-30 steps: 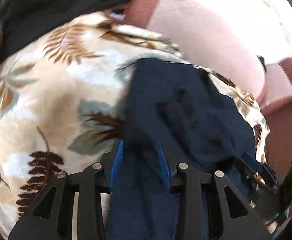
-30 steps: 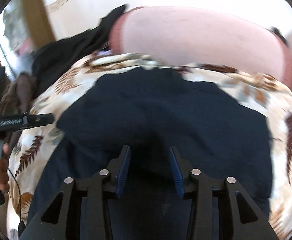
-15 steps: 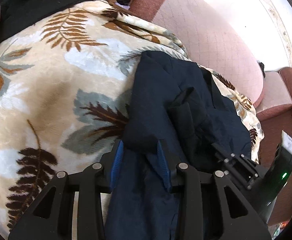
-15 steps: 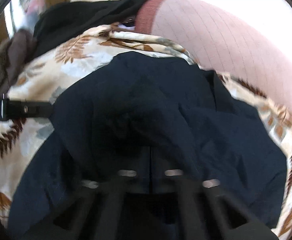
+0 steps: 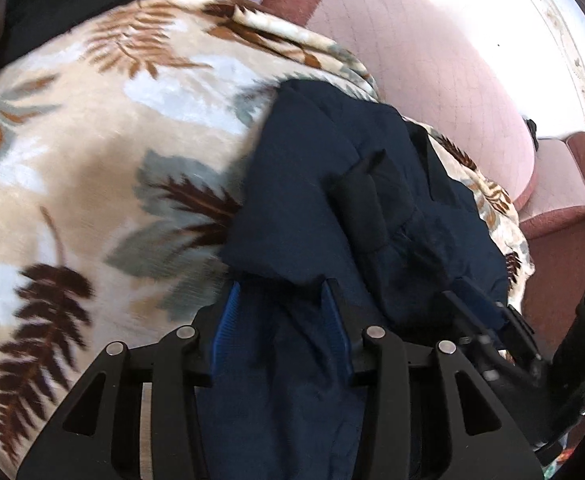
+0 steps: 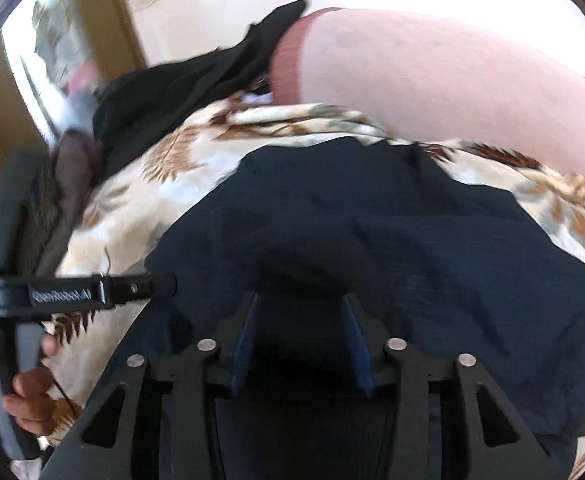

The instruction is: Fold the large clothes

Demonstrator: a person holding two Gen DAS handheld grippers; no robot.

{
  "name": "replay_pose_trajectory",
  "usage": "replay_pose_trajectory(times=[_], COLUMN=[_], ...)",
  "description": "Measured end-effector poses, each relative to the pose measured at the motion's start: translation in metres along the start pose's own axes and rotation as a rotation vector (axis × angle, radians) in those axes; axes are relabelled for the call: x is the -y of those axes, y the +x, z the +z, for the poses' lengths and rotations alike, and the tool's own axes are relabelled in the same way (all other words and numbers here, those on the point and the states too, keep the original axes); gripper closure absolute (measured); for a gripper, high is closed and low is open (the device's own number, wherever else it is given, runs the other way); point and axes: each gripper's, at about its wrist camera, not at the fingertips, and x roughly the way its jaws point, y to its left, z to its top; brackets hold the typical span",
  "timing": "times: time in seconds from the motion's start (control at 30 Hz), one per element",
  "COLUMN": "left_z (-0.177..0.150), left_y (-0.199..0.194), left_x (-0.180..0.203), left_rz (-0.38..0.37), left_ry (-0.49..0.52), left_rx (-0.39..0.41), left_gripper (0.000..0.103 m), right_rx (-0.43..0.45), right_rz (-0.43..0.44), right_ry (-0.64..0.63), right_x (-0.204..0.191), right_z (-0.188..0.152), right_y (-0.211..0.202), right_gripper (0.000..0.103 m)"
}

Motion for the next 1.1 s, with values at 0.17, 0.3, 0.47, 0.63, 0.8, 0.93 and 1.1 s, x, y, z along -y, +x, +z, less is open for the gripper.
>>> replay_pose_trajectory(times=[0.17,0.3,0.47,0.63,0.8,0.93,1.1], left_z=[0.007,0.01,0.007,0.002,-0.006,-0.005,-0.001], left_y=[-0.014,-0.013,-0.009,0.001,0.012,0.013,0.008], left_x=[-0.027,-0.035,-0.018,0.012,0.017,0.004,-0.002], left_rz=[0.028,0.02,-0.017,-0.034,-0.01,-0.007,-0.019], left_ry=[-0.036,-0.056,-0.034,0.007,-0.006,-0.036,-0.04], left_rx=[0.042,0.029,0.014,-0.012,-0.032,-0.052,-0.044], left_gripper=[0.063,0.063,0.063,0.063,0.063,0.063,0.063], right_rx=[-0.078,-0.096,-0.06,0.005,0.01,-0.002,-0.06], right_rz=[-0.062,-0.108,-0.104,-0.076,-0.011,0.015,-0.086], right_ry=[-0.044,-0.057,0.002,0.171,0.174,0.082,-0.055], right_x=[-0.029,-0.03,-0.006,0.05,0.055,0.026,0.002], right_z=[0.007,0.009,0.005,-0.005,-0.012,-0.013,-0.022], right_y=[0.041,0.055,0.035,-0.008,-0.024,-0.015,0.012], right_gripper=[0.059,0.065,0.103,0.103,0.091,0.051,0.055])
